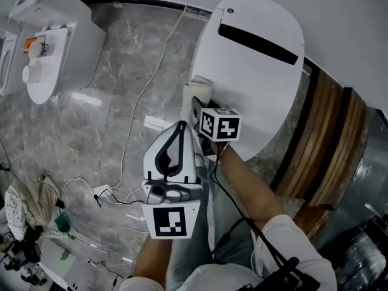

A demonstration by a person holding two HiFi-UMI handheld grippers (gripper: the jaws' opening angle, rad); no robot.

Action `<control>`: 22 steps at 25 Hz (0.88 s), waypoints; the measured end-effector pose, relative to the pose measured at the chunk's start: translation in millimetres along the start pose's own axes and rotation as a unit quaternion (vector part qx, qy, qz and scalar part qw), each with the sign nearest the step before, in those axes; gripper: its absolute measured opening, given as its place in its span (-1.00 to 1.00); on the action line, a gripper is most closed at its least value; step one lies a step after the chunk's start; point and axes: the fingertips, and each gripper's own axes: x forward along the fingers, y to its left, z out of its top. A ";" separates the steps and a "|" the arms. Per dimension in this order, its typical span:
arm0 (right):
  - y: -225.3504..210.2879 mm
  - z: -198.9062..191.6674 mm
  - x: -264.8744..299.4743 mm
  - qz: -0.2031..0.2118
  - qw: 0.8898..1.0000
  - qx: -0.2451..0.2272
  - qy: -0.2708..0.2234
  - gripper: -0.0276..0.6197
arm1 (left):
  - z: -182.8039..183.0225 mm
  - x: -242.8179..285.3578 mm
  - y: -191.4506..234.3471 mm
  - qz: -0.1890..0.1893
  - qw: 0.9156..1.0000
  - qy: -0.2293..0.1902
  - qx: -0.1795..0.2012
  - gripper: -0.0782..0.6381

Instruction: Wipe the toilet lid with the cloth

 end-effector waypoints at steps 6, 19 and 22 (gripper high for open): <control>-121.1 -17.6 -92.1 -0.083 0.994 0.058 -0.046 -0.60 | -5.8 26.5 -47.1 -0.059 0.998 0.000 -0.018 -0.75; -130.3 -62.3 -153.3 -0.120 0.988 0.057 -0.078 -0.60 | -9.6 -2.9 -75.3 -0.085 0.996 0.007 -0.006 -0.75; -32.1 -91.3 -94.6 -0.015 0.999 0.035 -0.034 -0.60 | -3.1 -18.8 -59.4 -0.067 0.998 0.007 0.001 -0.75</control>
